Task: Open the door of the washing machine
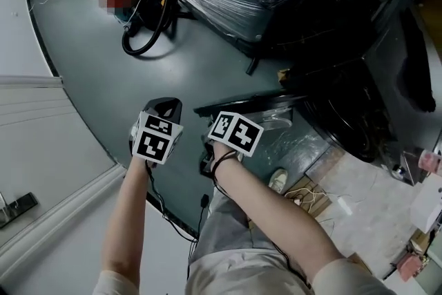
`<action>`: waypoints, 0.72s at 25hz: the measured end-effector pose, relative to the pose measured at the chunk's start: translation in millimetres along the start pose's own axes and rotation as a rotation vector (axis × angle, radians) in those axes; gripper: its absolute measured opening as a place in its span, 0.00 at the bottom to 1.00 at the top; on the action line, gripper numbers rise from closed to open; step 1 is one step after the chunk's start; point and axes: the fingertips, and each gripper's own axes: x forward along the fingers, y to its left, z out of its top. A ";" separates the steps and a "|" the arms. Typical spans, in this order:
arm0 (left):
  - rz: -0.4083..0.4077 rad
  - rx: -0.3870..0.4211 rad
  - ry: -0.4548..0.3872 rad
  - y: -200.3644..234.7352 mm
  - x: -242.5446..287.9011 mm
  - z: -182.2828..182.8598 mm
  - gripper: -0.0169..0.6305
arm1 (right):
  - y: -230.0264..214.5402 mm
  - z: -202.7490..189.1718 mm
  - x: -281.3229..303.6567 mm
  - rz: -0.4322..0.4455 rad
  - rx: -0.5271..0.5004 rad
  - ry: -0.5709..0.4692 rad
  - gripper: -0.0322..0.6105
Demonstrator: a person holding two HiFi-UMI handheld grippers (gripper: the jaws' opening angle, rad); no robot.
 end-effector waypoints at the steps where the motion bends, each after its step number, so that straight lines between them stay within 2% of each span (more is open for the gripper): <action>1: -0.004 0.004 -0.007 -7.7 -3.4 5.0 0.06 | -1.1 3.8 -12.3 0.008 -0.035 -0.014 0.16; 7: -0.018 0.037 -0.069 -53.3 -28.6 45.6 0.06 | -18.2 24.3 -79.2 0.037 -0.199 -0.094 0.12; 12: -0.034 0.092 -0.140 -98.8 -40.4 94.6 0.06 | -43.7 60.9 -141.0 0.046 -0.331 -0.212 0.10; 15: -0.047 0.118 -0.165 -130.0 -46.8 120.8 0.06 | -57.2 79.7 -183.3 0.098 -0.372 -0.272 0.10; 18: -0.076 0.157 -0.221 -165.7 -59.3 158.5 0.06 | -76.9 104.3 -230.7 0.111 -0.404 -0.353 0.10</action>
